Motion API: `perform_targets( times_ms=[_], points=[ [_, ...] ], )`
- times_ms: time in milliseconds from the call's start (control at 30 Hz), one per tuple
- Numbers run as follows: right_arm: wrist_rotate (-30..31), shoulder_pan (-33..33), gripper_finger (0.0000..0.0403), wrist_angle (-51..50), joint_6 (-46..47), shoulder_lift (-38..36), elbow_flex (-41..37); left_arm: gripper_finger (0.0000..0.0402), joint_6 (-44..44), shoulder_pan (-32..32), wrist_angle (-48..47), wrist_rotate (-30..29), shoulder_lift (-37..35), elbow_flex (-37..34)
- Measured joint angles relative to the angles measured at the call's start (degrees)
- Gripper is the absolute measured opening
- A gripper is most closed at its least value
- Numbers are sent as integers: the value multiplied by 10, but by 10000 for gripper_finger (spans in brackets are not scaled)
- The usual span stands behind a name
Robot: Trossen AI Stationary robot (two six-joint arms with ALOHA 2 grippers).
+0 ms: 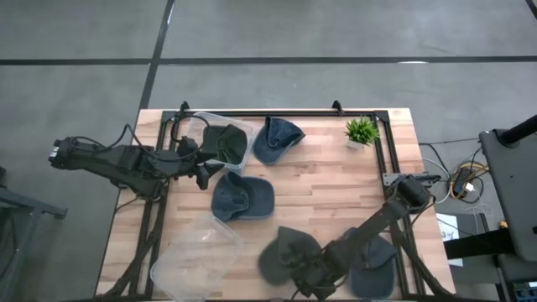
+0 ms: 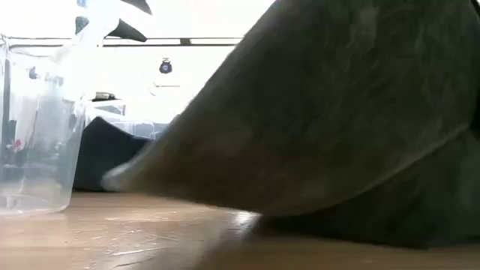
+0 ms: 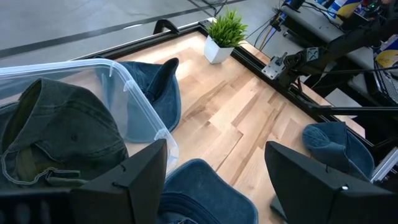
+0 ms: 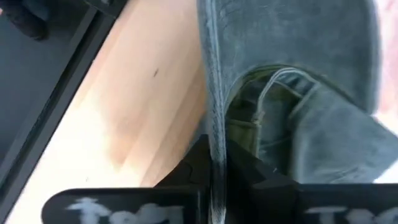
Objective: Pick & Place hat
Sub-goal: Put the gray cap into the top transparent bin
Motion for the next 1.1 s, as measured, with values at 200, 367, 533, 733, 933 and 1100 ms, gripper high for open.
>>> perform_targets(
  times_ms=[200,367,533,733,933,1100],
  points=[
    [16,-6,13,-49,15,-45,3,263,-1,0,2,1,0,0],
    [70,-8,12,-82,20,-97,6,263,-22,0,5,1,0,0],
    [128,-8,12,-125,4,-140,34,263,-32,0,10,1,0,0],
    [247,-7,12,-173,-72,-164,70,263,-55,0,21,1,0,0],
    [387,-21,12,-235,-101,-164,114,263,-62,0,21,1,0,0],
    [431,-50,11,-245,-134,-164,129,263,-60,0,21,-2,0,0]
  ],
)
